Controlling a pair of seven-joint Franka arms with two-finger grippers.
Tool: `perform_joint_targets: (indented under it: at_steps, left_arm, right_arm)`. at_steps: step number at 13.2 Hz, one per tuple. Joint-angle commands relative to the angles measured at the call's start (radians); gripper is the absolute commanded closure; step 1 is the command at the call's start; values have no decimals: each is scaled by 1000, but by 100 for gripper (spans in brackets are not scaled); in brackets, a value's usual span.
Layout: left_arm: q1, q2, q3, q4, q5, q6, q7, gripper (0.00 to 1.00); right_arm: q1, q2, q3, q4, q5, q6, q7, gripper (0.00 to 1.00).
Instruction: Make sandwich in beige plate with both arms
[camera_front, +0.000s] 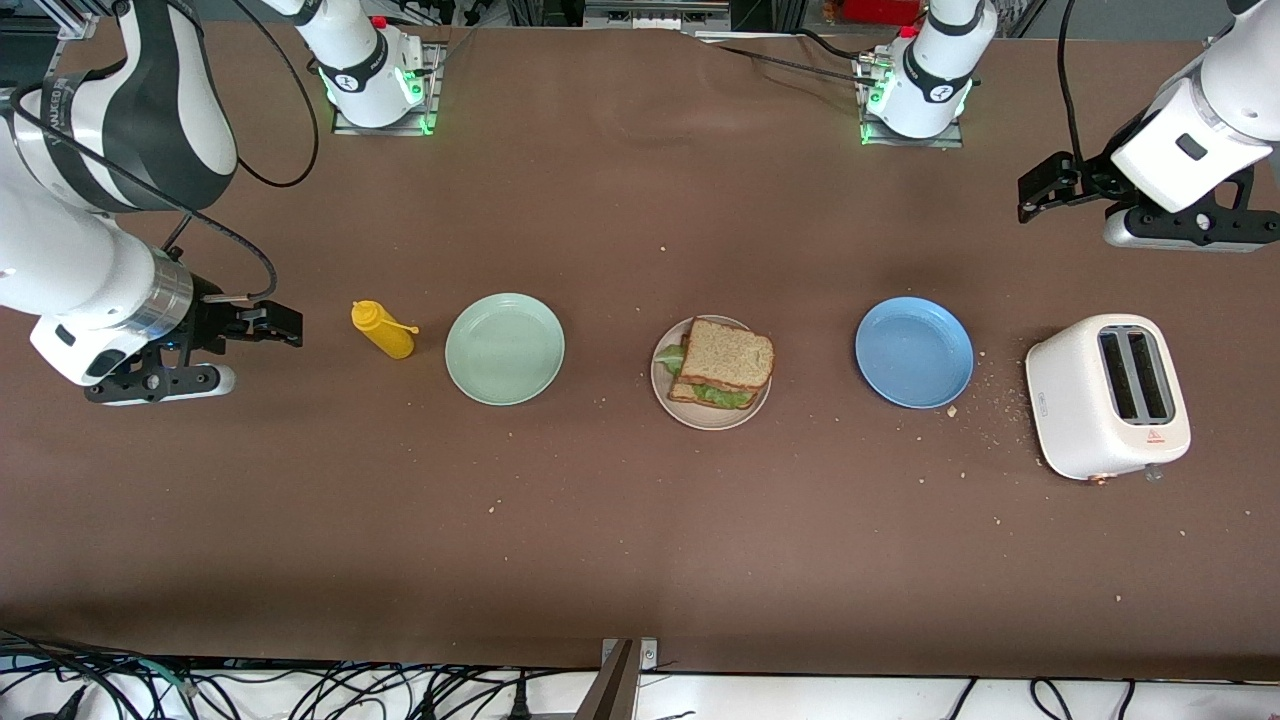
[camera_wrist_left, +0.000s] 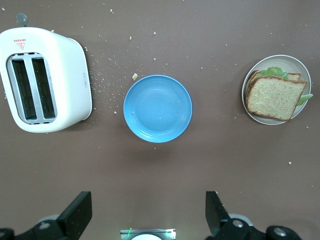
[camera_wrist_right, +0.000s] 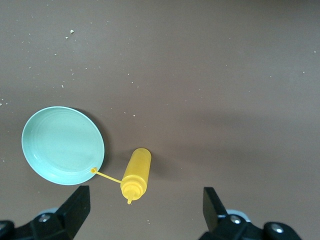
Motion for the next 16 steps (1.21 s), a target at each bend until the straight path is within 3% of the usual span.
perform_joint_targets:
  at_steps: [1,16]
  left_arm:
    - [7,-24,-5,-17,21,-5,6,0]
    - [5,-24,-5,-6,21,-27,5,0]
  right_arm:
    - [-3,-7,2,-5,15,-7,-2,0]
    - [-3,-8,2,-6,15,-10,1,0]
